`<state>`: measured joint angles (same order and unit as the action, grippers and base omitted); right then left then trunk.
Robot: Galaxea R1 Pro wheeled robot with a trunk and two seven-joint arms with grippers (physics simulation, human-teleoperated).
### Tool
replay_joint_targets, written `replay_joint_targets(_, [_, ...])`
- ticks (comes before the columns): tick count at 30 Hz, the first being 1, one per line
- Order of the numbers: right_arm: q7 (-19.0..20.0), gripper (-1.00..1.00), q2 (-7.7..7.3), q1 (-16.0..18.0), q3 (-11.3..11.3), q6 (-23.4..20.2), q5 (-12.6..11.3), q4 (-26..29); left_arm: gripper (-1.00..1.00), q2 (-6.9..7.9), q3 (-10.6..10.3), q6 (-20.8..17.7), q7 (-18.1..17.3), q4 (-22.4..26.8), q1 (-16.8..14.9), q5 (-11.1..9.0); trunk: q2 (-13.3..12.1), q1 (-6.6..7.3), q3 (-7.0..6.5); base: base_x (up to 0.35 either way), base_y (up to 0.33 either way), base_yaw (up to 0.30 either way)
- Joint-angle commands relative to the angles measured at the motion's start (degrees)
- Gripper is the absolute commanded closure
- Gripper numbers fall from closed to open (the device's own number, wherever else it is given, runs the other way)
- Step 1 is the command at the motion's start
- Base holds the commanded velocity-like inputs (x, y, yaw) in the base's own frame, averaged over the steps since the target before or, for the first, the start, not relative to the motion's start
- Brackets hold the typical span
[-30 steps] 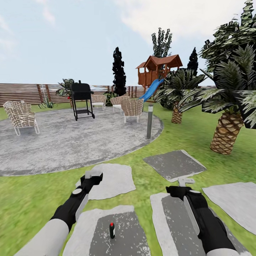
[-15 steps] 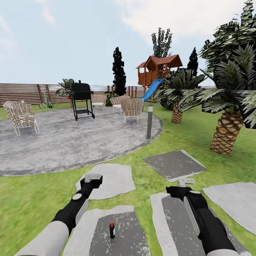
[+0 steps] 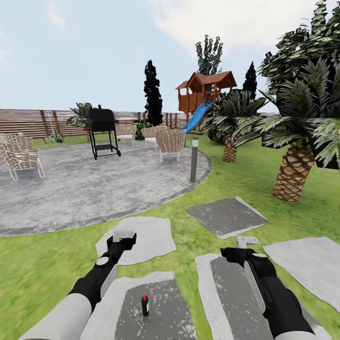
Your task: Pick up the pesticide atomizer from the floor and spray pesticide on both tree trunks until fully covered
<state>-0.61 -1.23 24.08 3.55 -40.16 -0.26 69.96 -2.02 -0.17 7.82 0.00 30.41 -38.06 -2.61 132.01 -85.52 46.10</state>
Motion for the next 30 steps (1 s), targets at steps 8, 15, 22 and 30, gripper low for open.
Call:
replay_joint_targets(8, [-0.06, -1.00, 0.01, 0.00, -0.03, 0.04, 0.28, 0.00, -1.00, 0.00, -0.07, 0.00, 0.00, 0.00, 0.00, 0.00, 2.81, -1.54, 1.64, 0.000, 0.000, -0.101])
replay_joint_targets(15, [-0.09, -1.00, 0.05, 0.00, -0.04, 0.04, 0.51, 0.00, -1.00, 0.00, -0.01, 0.00, 0.00, 0.00, 0.00, 0.05, 5.62, -3.07, 3.10, 0.000, 0.000, -0.005])
replay_joint_targets(22, [-0.09, -1.00, 0.03, 0.01, -0.04, 0.05, 0.53, 0.00, -1.00, 0.00, -0.01, 0.00, 0.00, 0.00, 0.00, 0.05, 8.42, -4.61, 4.95, 0.000, 0.000, 0.000])
replay_joint_targets(30, [-0.09, -1.00, 0.00, 0.00, -0.04, 0.06, 0.53, 0.00, -1.00, 0.00, -0.06, 0.00, 0.00, 0.00, 0.00, 0.05, 11.25, -6.17, 7.16, 0.000, 0.000, 0.000])
